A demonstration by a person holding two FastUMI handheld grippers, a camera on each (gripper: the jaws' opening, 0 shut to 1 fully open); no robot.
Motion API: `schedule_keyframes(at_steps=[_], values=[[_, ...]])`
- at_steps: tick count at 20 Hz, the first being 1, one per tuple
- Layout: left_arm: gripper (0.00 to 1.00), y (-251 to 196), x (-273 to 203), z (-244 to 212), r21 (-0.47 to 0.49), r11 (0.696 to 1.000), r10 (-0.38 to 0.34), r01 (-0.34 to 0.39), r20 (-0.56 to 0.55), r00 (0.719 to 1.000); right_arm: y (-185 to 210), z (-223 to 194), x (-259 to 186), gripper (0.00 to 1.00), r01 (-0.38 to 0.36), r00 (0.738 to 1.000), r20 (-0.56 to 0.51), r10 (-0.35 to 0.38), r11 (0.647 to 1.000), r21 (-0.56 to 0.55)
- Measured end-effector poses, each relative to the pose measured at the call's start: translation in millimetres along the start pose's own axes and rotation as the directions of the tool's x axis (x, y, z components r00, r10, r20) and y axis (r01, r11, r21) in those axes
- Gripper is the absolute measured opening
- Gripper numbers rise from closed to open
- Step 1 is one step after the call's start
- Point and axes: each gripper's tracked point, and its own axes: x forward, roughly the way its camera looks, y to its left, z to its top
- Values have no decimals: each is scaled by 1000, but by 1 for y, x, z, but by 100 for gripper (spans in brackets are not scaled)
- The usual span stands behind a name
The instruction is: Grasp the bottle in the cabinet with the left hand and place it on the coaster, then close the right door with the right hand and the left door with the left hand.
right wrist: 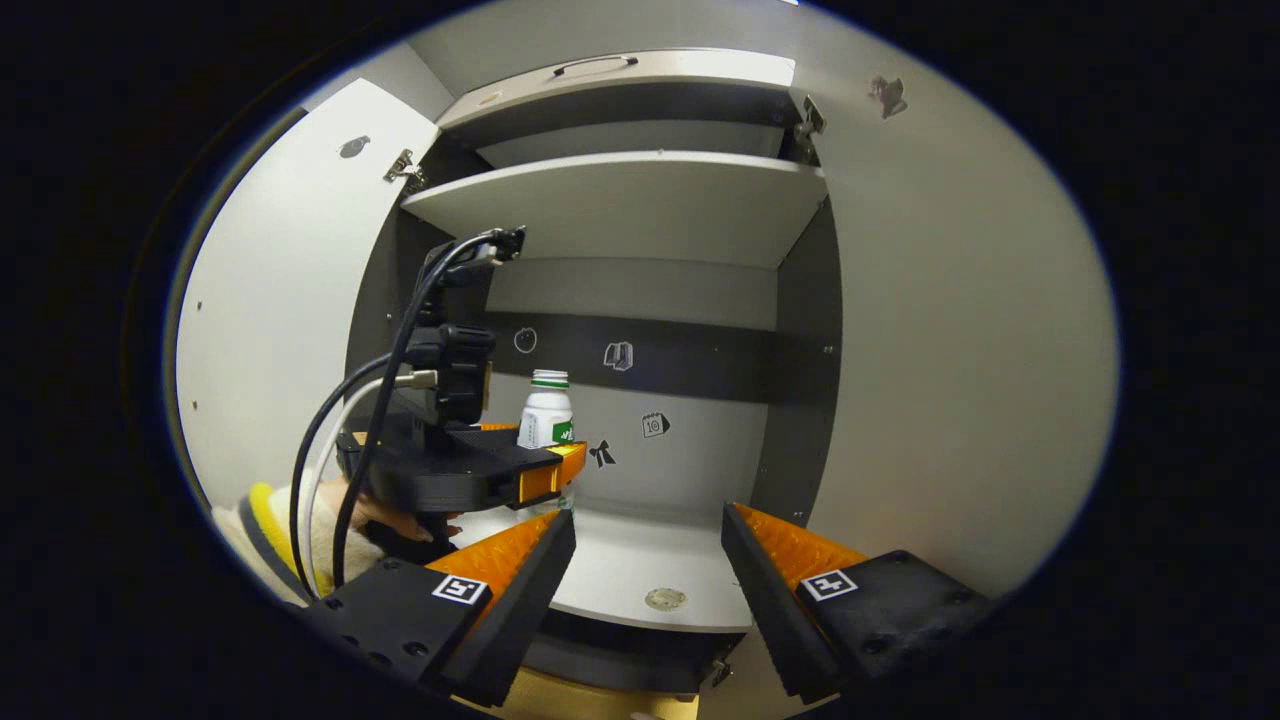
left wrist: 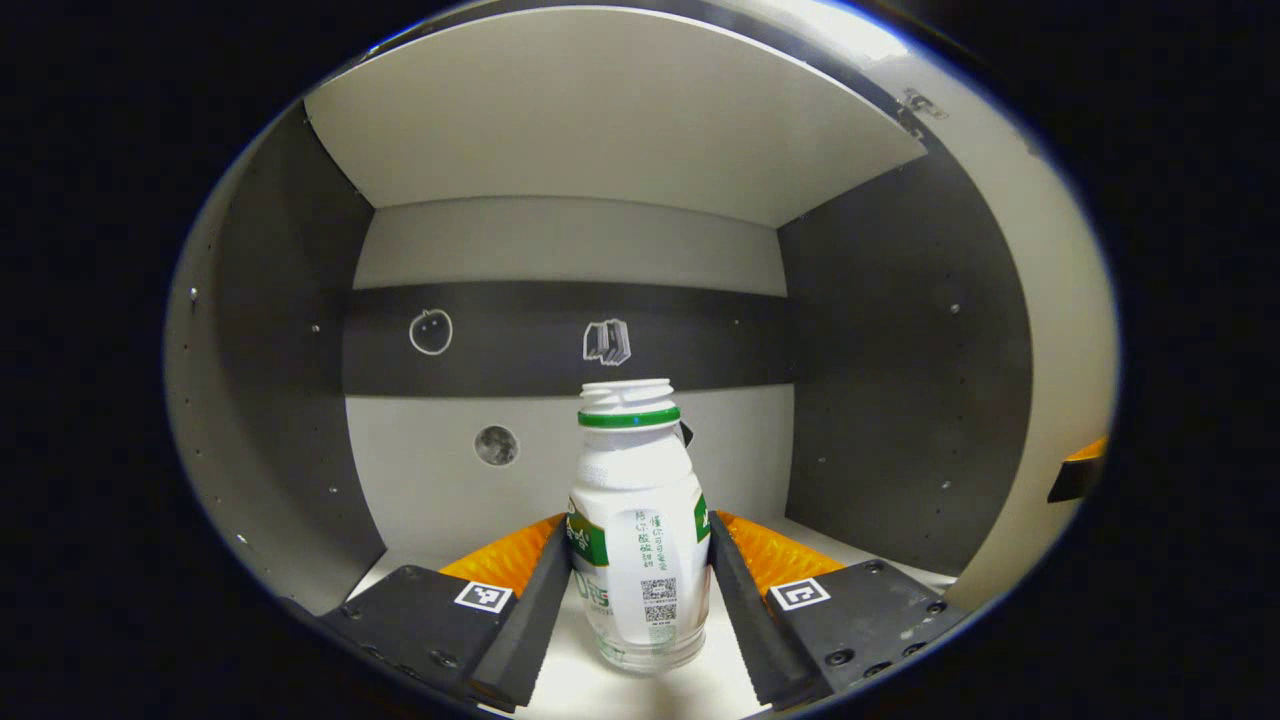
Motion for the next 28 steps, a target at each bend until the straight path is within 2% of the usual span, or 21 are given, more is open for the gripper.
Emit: schedule_keyframes(at_steps=[4, 11, 14, 15, 19, 22, 25, 28], values=[[80, -5, -46, 20, 46, 999, 9, -10, 27, 1000, 15, 21, -32, 98, -14, 999, 39, 15, 1000, -9], [79, -28, -122, 20, 43, 999, -31, 30, 20, 999, 38, 36, -87, 97, -17, 998, 61, 18, 1000, -19], [79, -35, -153, 16, 37, 998, -60, 59, 15, 998, 34, 34, -107, 94, 27, 999, 39, -27, 1000, -13], [80, -36, -164, 14, 26, 997, -71, 70, 7, 997, 31, 34, -114, 97, 49, 998, 30, -48, 999, -17], [80, -44, -203, -3, -11, 993, -121, 121, -5, 993, 19, 35, -143, 98, 133, 991, 29, -131, 990, -53], [80, -52, -231, -17, 6, 988, -153, 153, -5, 988, 15, 34, -164, 97, 180, 983, 34, -178, 981, -75], [79, -70, -261, -40, -16, 975, -222, 222, -16, 975, 11, 31, -184, 98, 232, 973, 47, -228, 968, -100], [79, -89, -285, -74, -71, 958, -280, 276, -46, 959, 12, 25, -199, 98, 251, 968, 45, -248, 962, -103]])
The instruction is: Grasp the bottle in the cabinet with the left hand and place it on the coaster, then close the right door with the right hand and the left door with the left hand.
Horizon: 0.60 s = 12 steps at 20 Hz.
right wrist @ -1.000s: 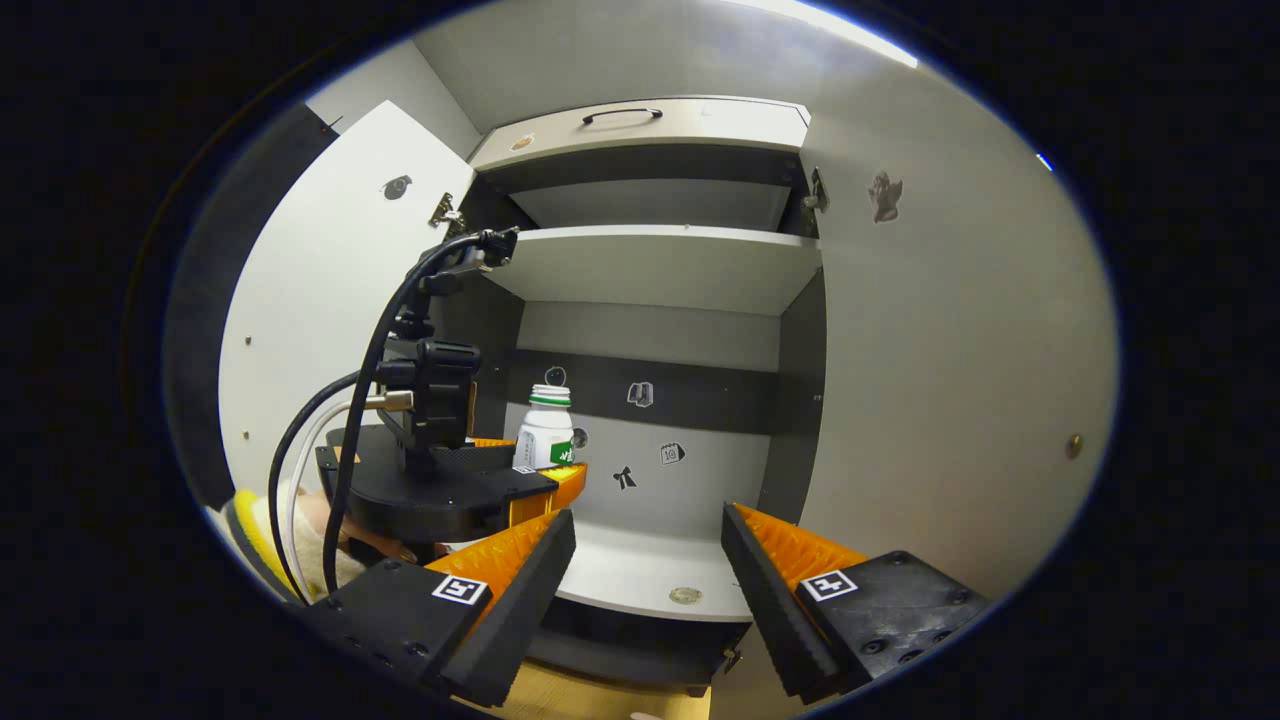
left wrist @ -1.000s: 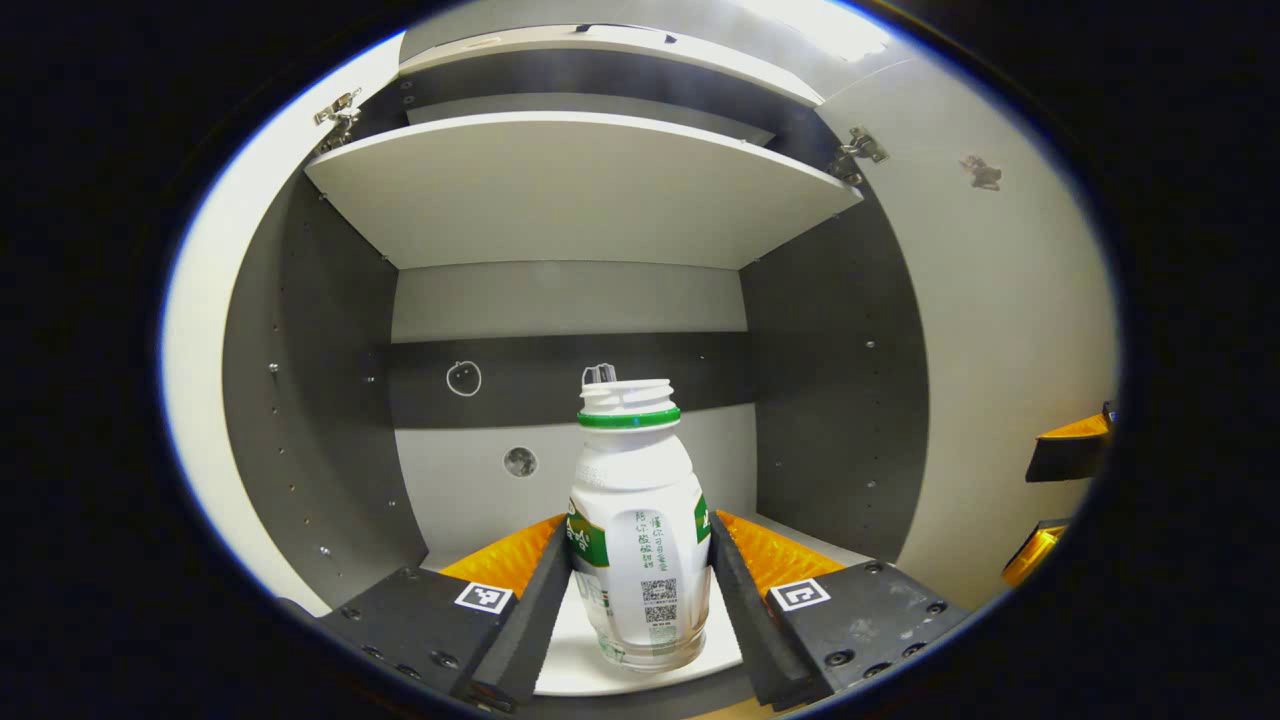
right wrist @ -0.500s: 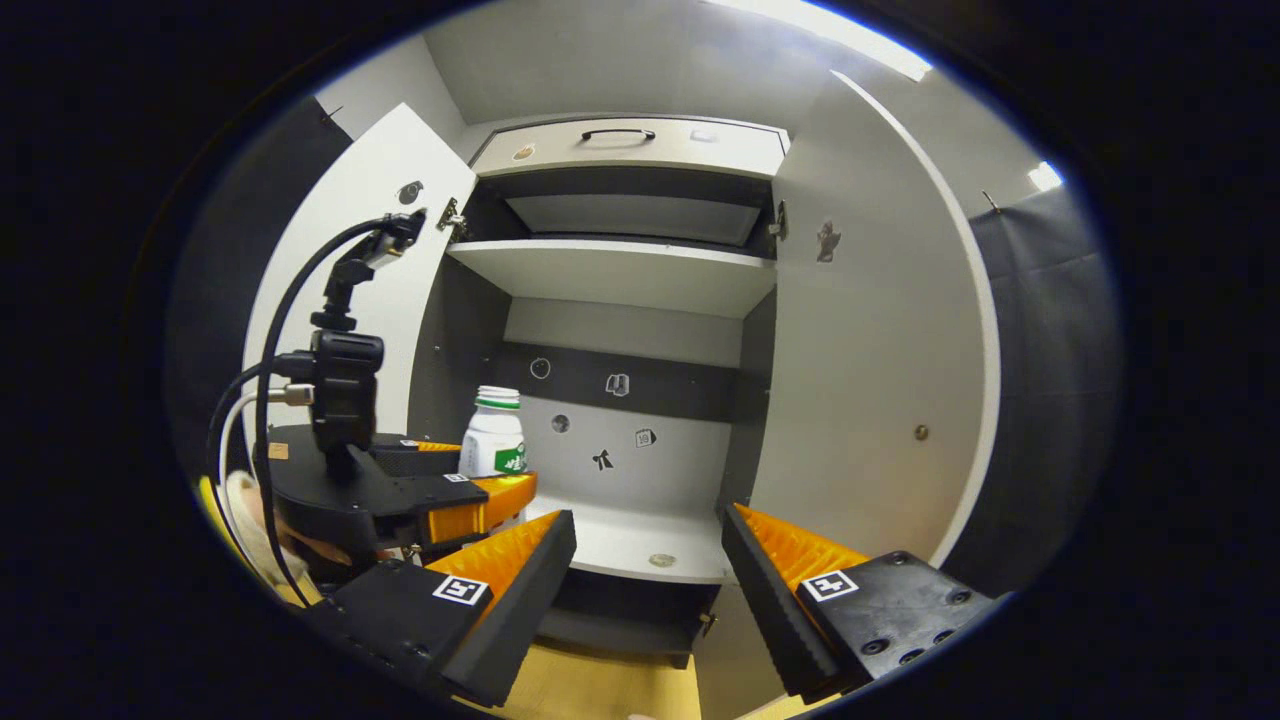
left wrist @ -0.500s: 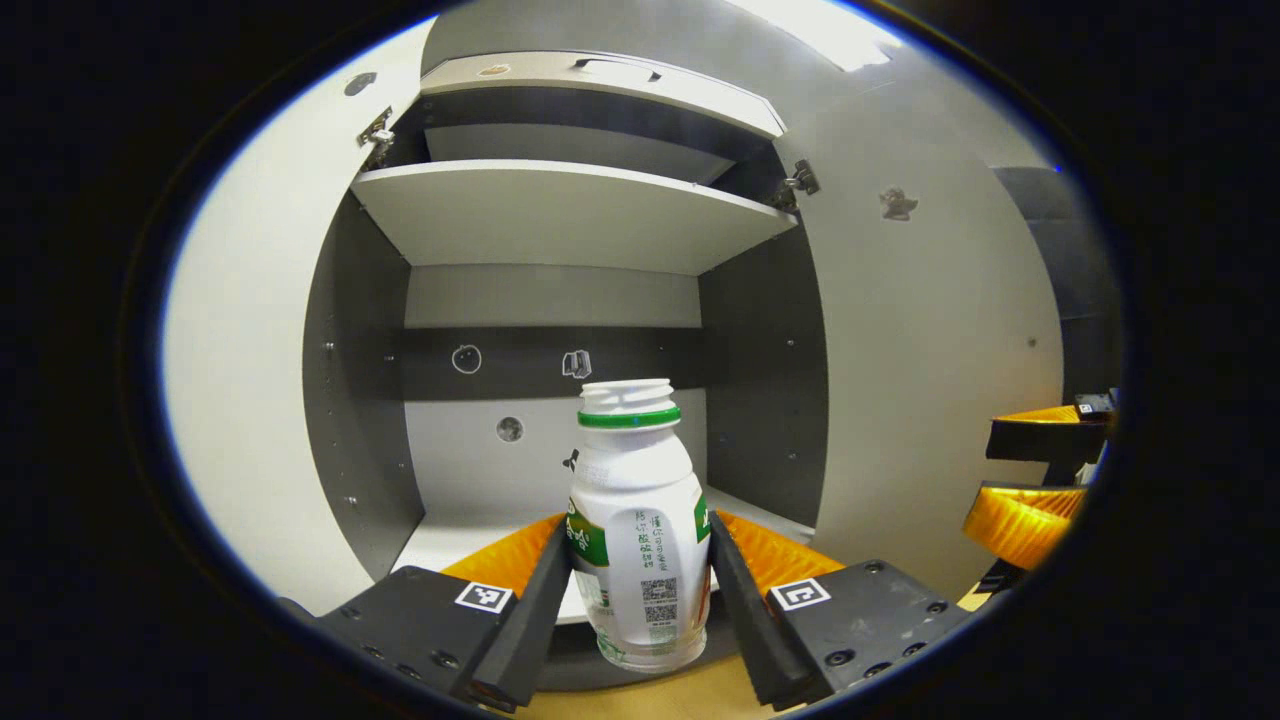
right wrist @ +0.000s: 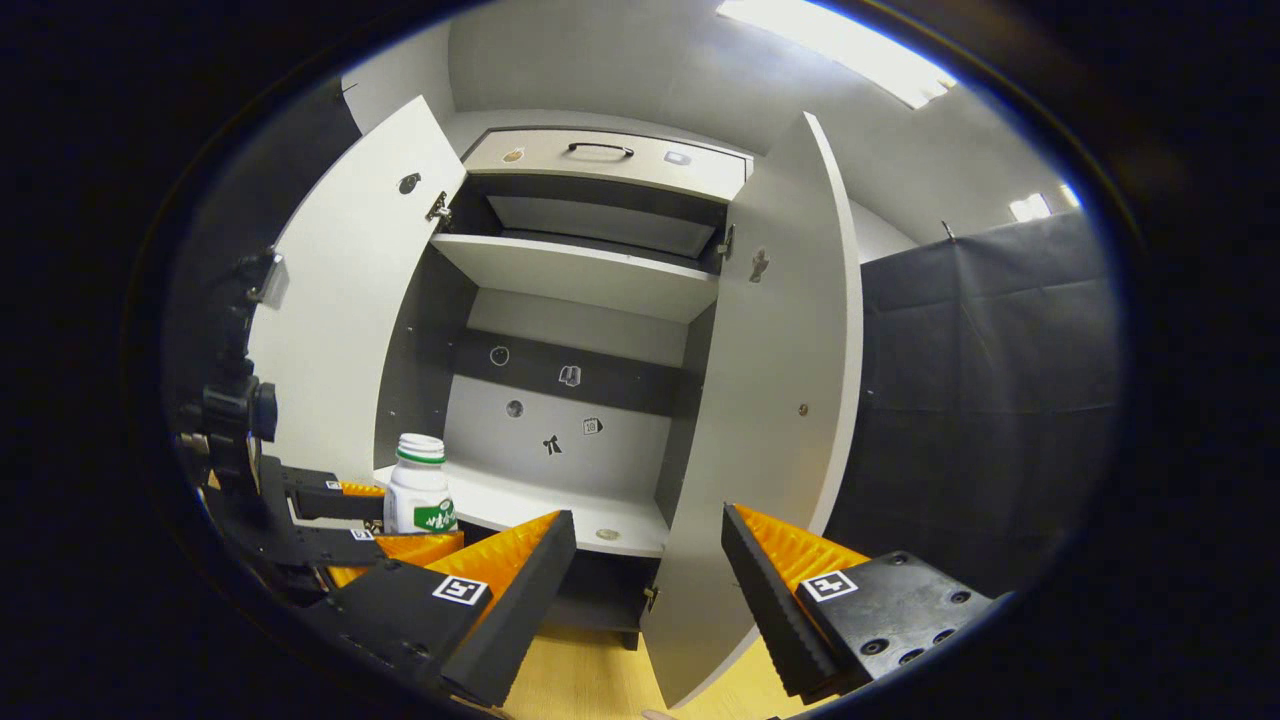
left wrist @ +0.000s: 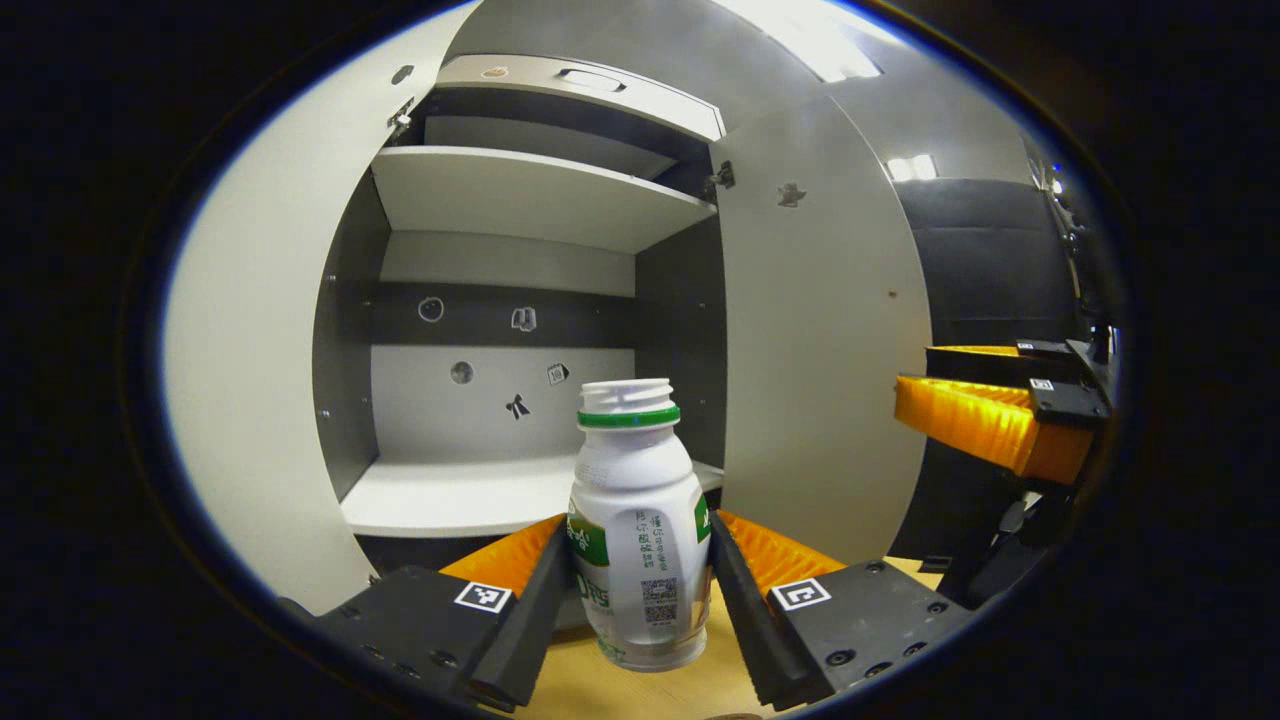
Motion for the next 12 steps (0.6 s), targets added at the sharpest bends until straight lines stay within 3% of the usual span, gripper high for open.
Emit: schedule_keyframes(at_steps=[4, 8, 12], values=[[79, -22, -26, -42, -73, 997, 10, -11, -24, 1000, 4, -7, -12, 98, -35, 999, -1, 35, 999, 18], [80, -36, -49, -84, -52, 996, 69, -71, -46, 997, 4, -39, -20, 98, -83, 995, -59, 85, 996, 45], [80, -56, -66, -135, -88, 989, 115, -119, -55, 992, 6, -69, -33, 98, -137, 987, -89, 136, 991, -6]])
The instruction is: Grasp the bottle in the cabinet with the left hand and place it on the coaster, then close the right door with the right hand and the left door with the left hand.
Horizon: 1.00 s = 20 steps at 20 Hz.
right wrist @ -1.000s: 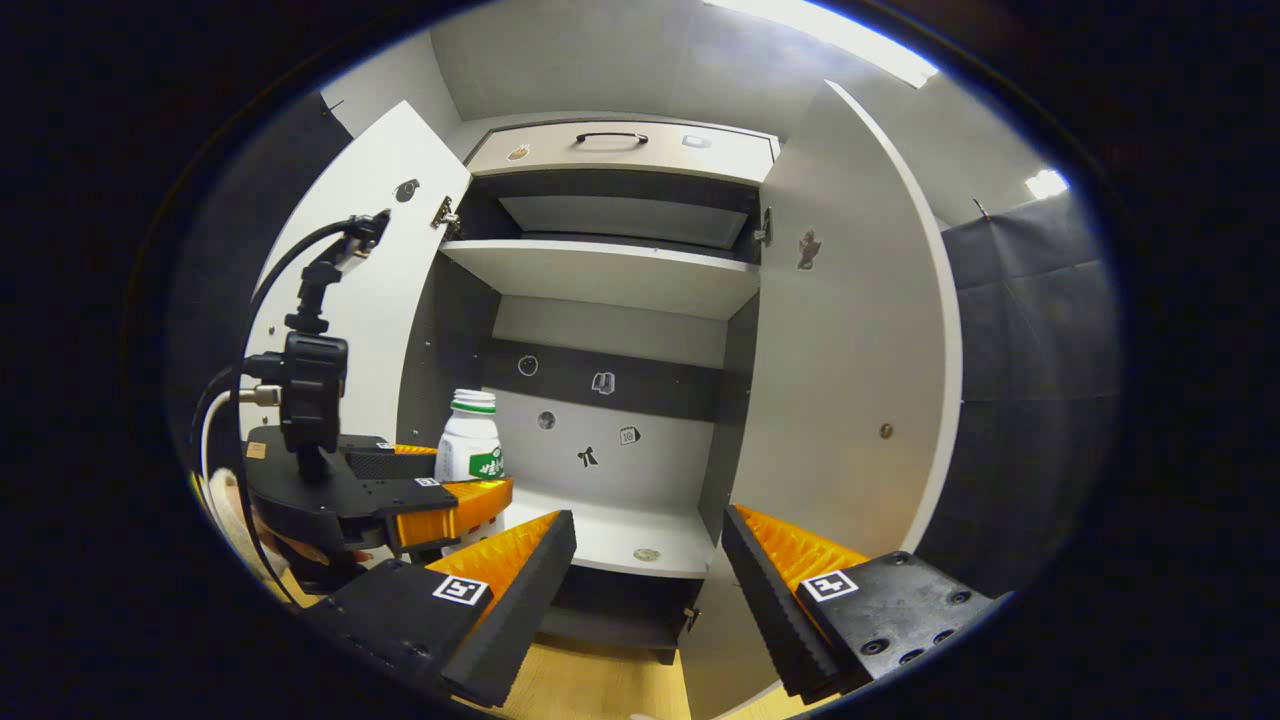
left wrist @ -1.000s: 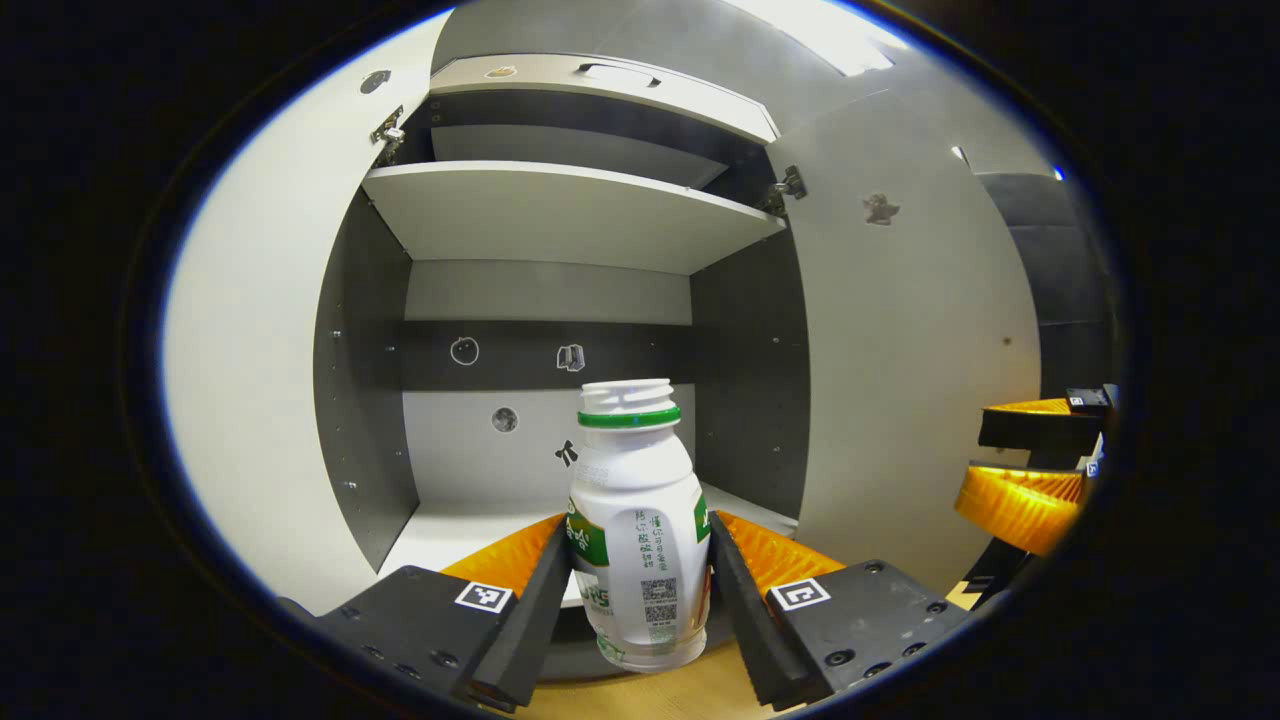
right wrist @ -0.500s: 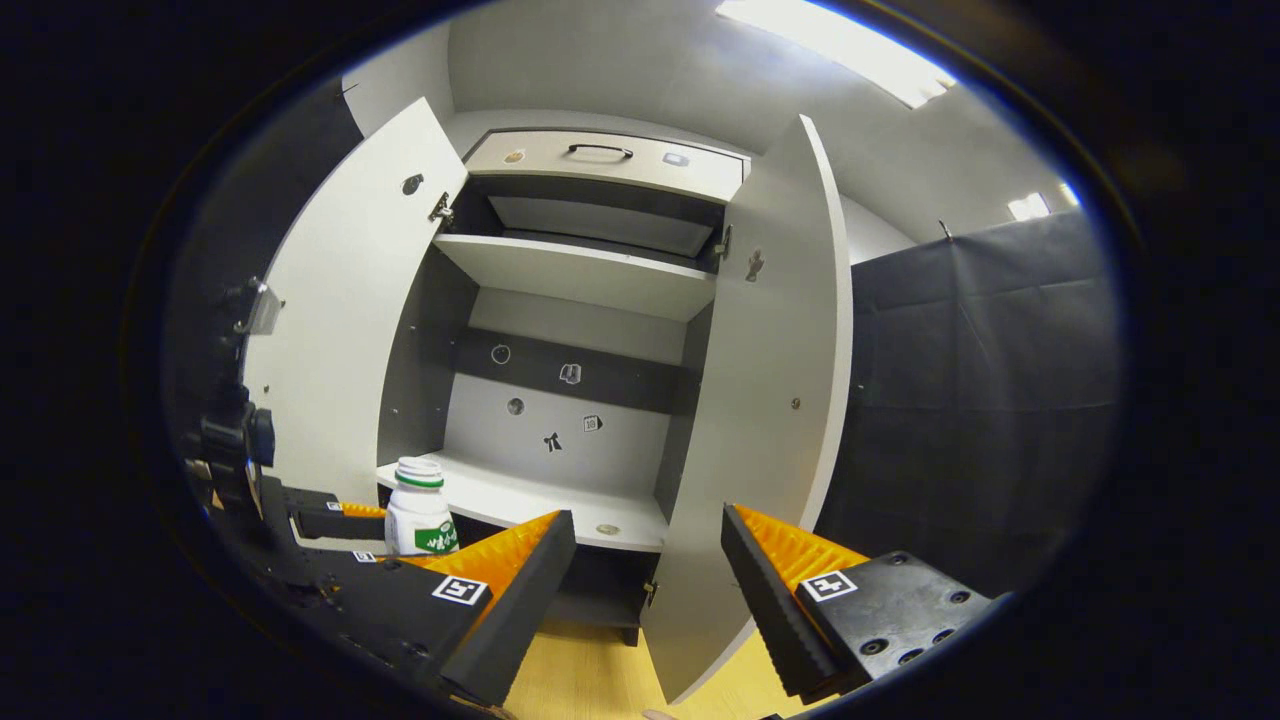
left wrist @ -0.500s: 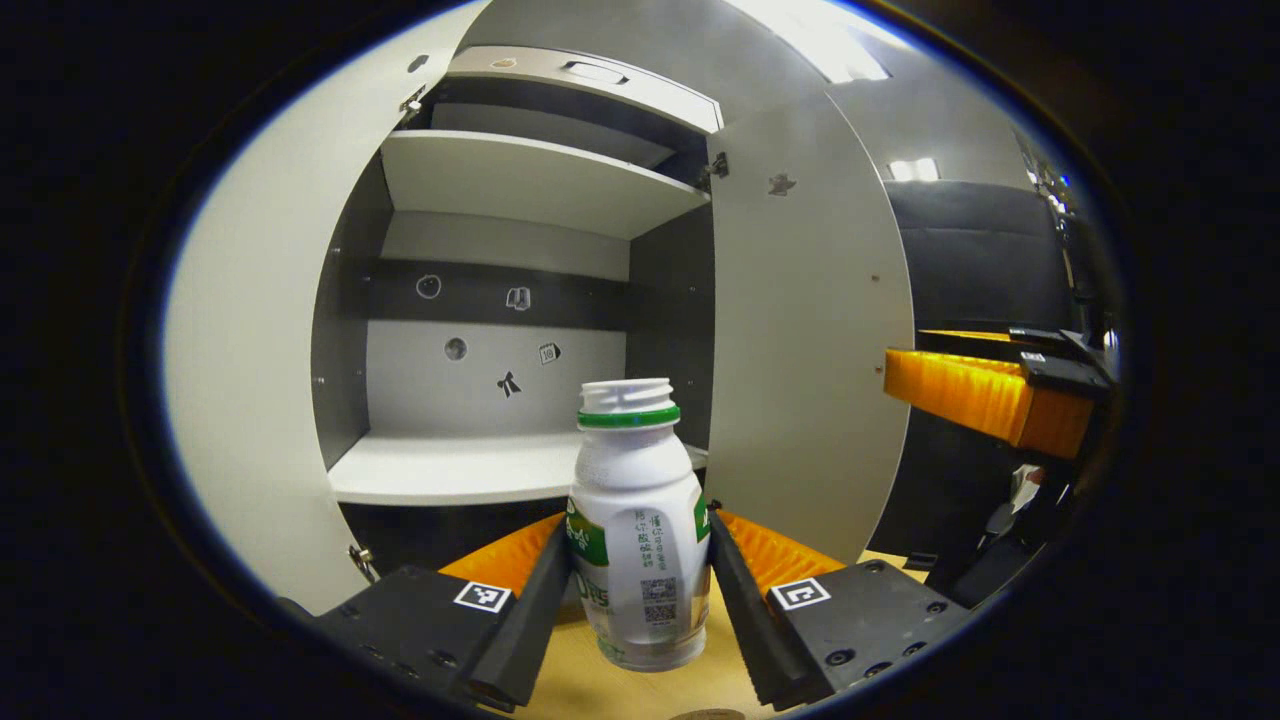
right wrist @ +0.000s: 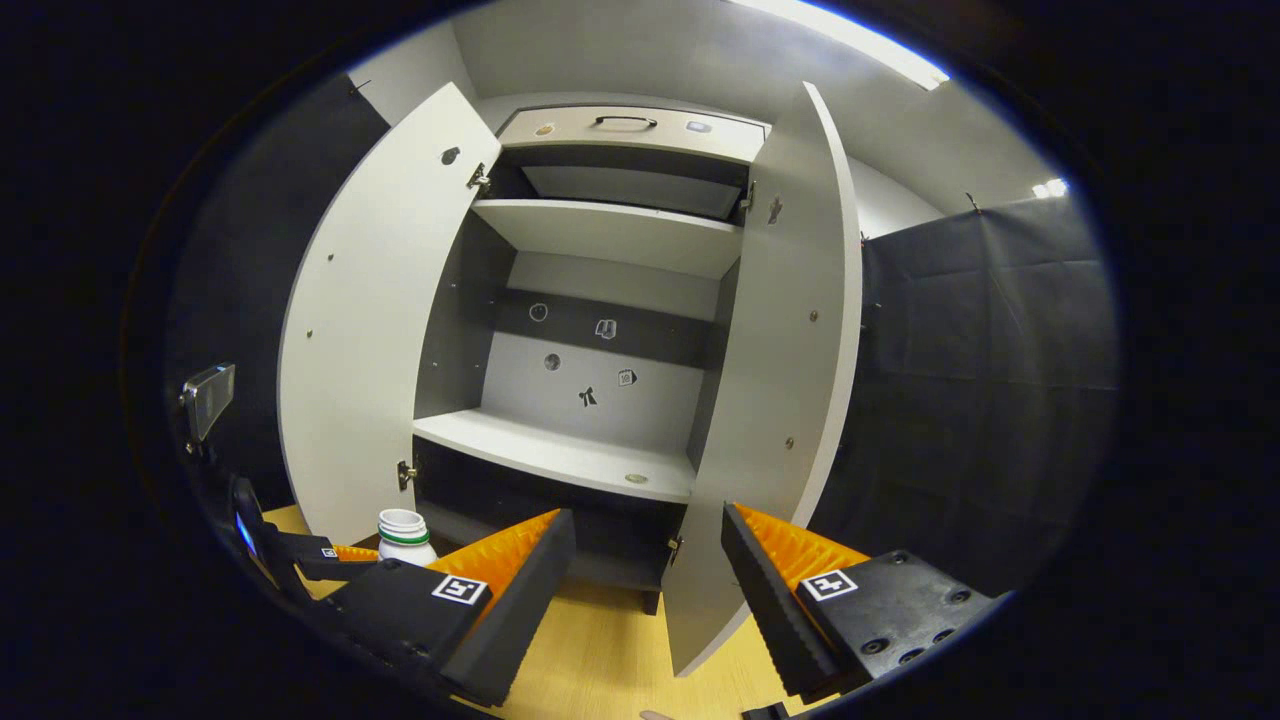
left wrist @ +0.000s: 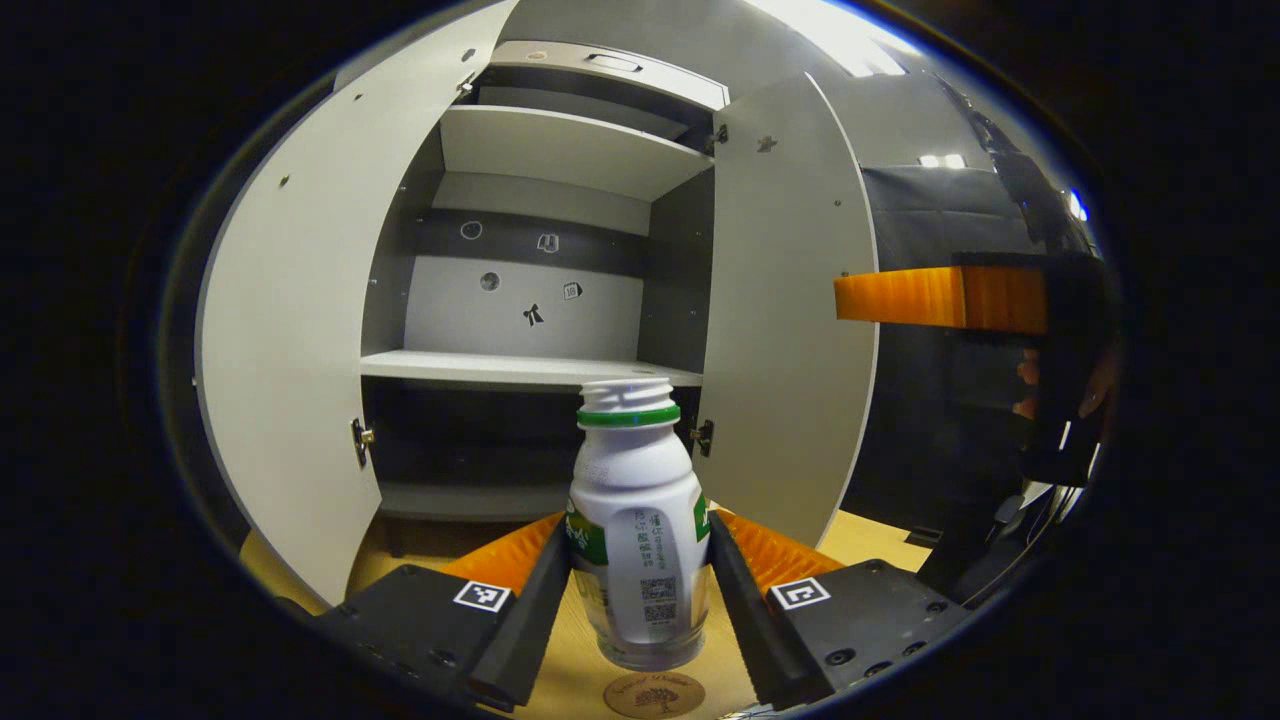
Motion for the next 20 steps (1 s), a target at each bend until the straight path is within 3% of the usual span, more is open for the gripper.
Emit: schedule_keyframes(at_steps=[5, 12, 20], values=[[80, -3, -10, -71, 9, 997, 73, -73, 20, 997, 2, -50, -15, 98, -16, 999, -50, 17, 1000, 18], [80, -7, -5, -121, 171, 981, 87, -89, 23, 996, 21, -92, -31, 98, -66, 991, -119, 65, 998, -5], [81, -14, -8, -134, 120, 990, 67, -70, 29, 997, 17, -106, -24, 98, -44, 988, -144, 46, 999, 21]])
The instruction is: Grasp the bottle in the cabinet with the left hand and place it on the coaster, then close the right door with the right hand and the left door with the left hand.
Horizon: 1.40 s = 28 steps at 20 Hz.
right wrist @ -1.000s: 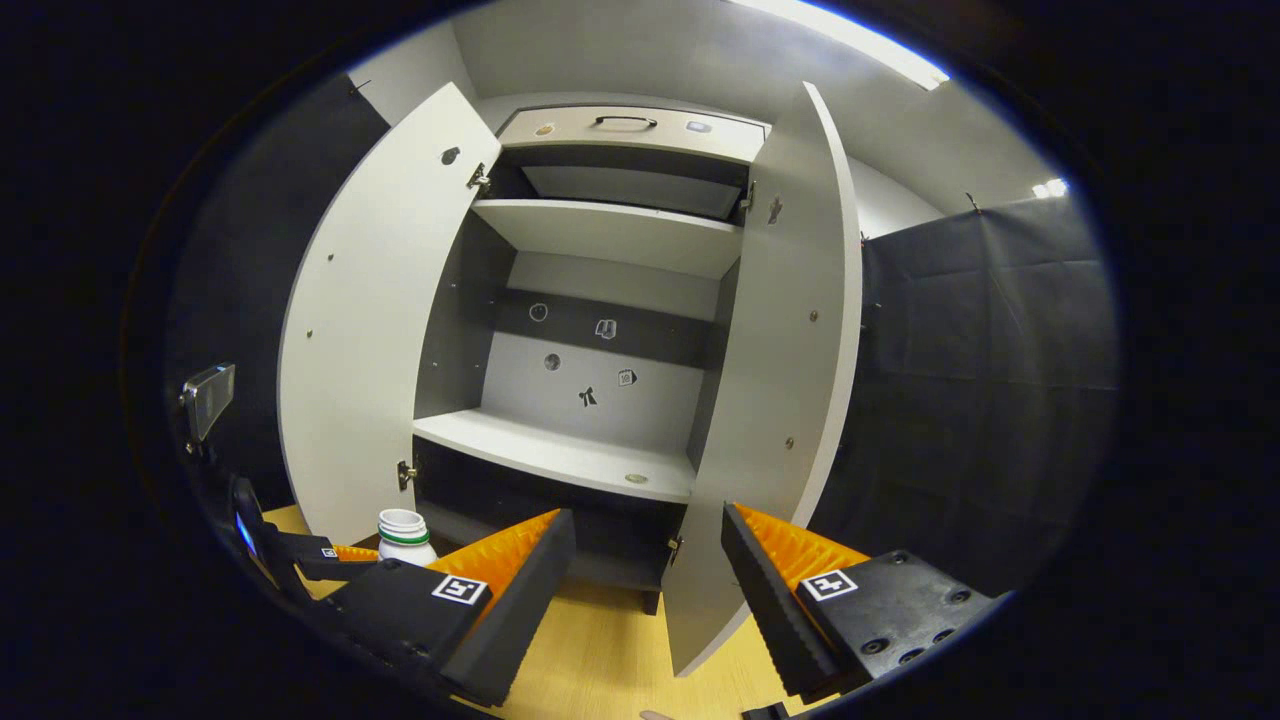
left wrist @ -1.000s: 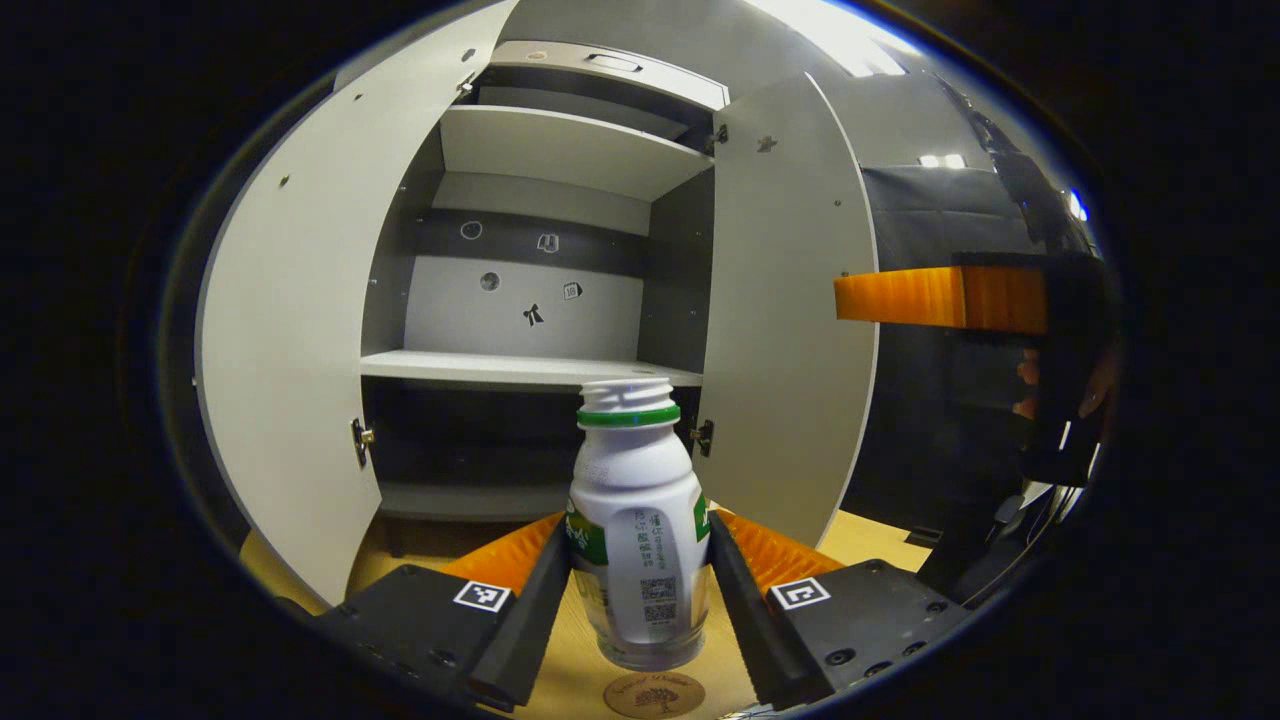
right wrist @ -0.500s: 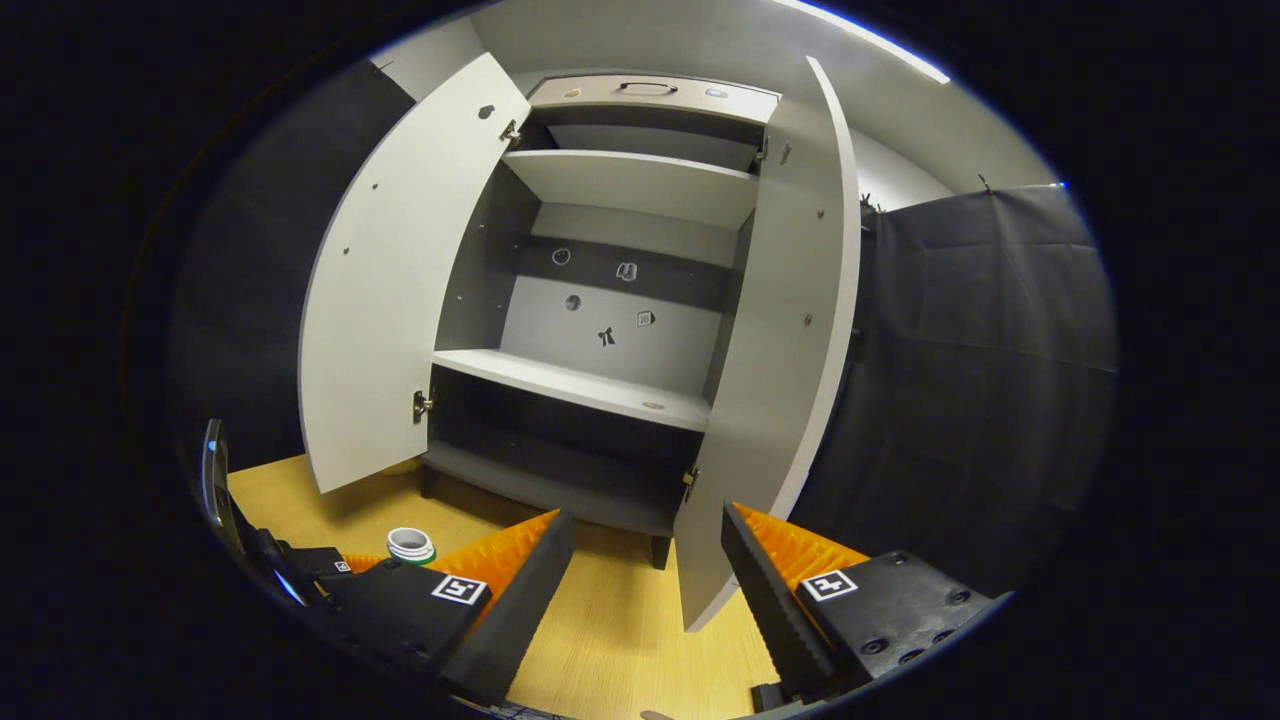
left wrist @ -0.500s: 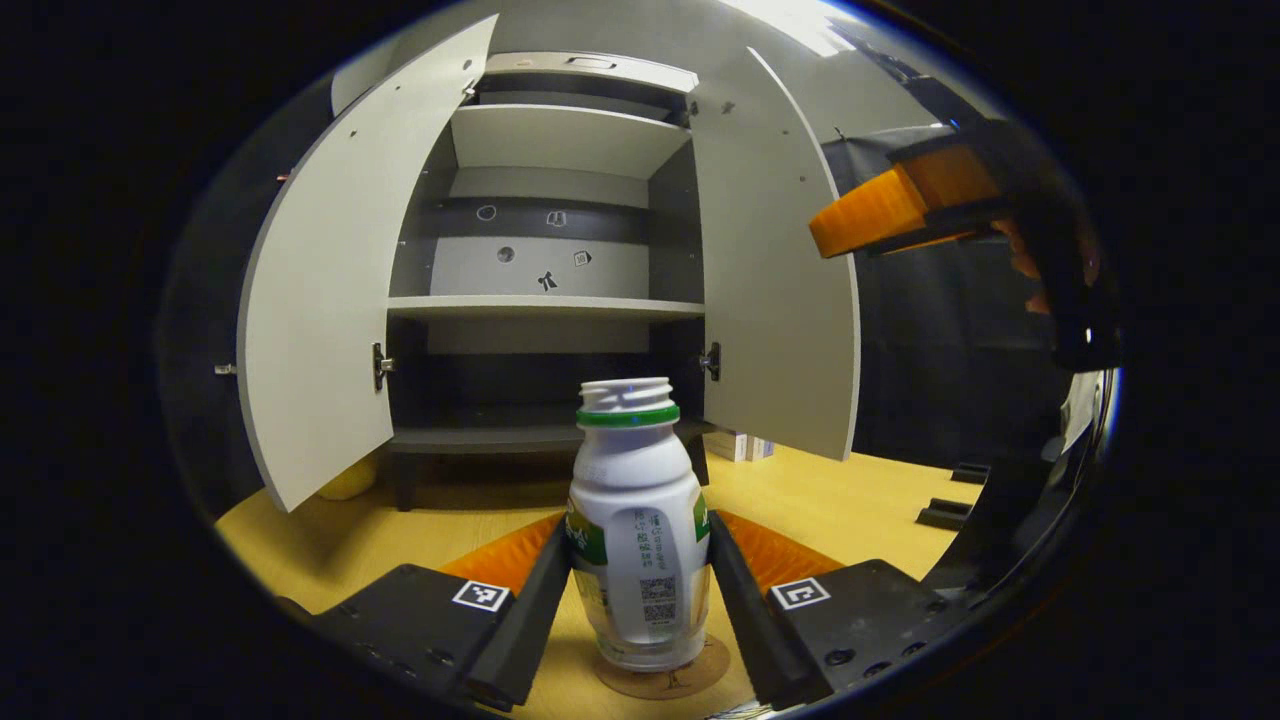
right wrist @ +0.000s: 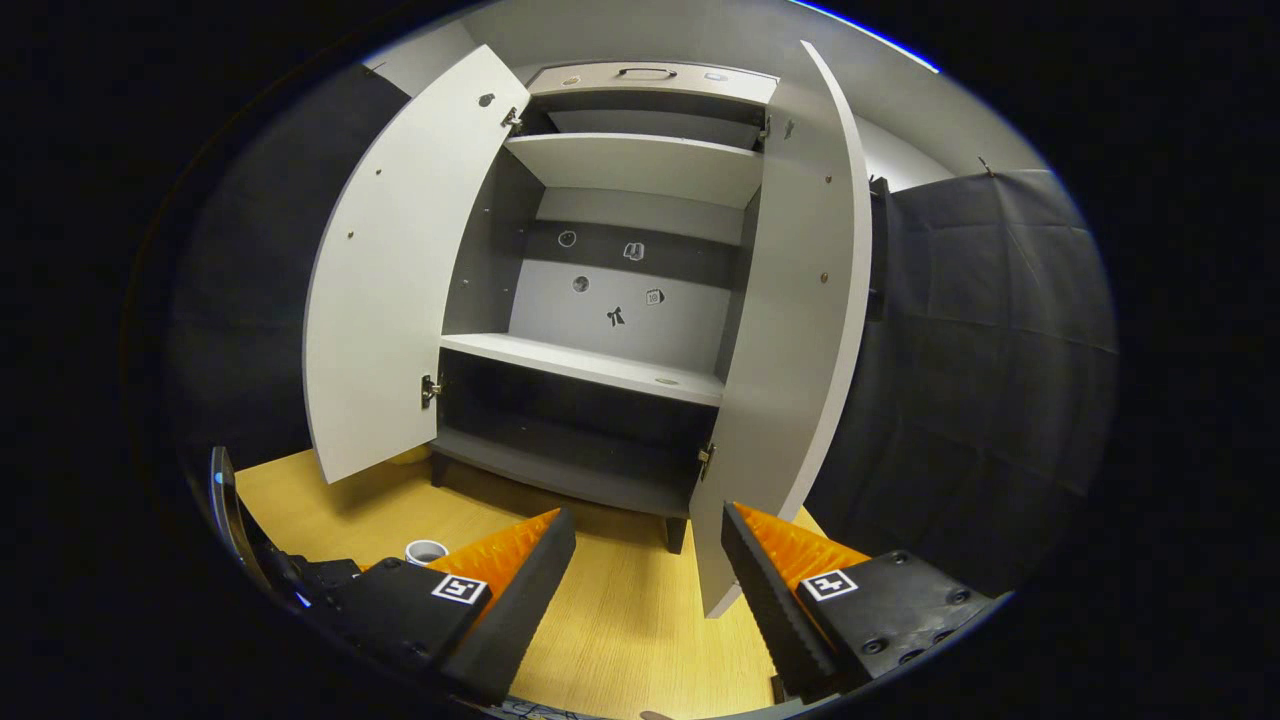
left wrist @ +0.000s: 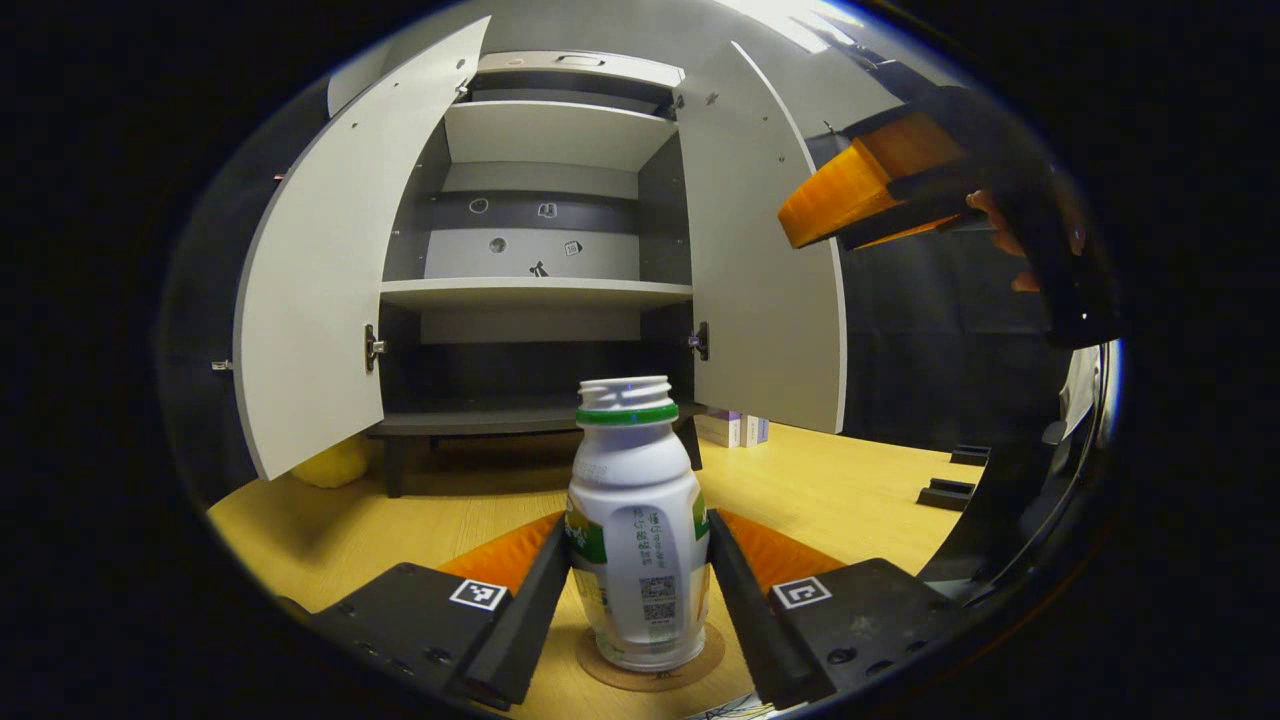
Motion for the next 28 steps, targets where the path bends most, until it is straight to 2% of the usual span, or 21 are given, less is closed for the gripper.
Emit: schedule_keyframes(at_steps=[3, 6, 10, 13, 19, 24, 28], values=[[83, -10, -1, -1, -15, 999, -47, 47, 2, 999, -3, -5, -1, 98, 9, 1000, -11, -9, 1000, -6], [94, -11, -2, 3, -40, 998, -42, 42, 11, 999, -1, -3, -2, 98, 3, 1000, -12, -4, 1000, -10], [95, -5, 0, 27, -5, 999, -35, 35, 25, 999, -7, 11, -4, 98, 13, 1000, 12, -13, 1000, -15], [95, 0, 0, 66, 26, 999, -43, 41, 61, 997, -14, 34, -7, 98, 27, 999, 43, -27, 1000, 7], [94, -2, -1, 163, 2, 994, -105, 106, 114, 988, -22, 101, -10, 98, 43, 994, 103, -46, 999, 28], [94, 2, -1, 238, -5, 985, -170, 172, 110, 979, -43, 137, -10, 98, 105, 990, 85, -113, 990, 91], [94, 21, 0, 277, 49, 975, -223, 219, 125, 967, -91, 161, -18, 97, 238, 957, 132, -257, 961, 142]])
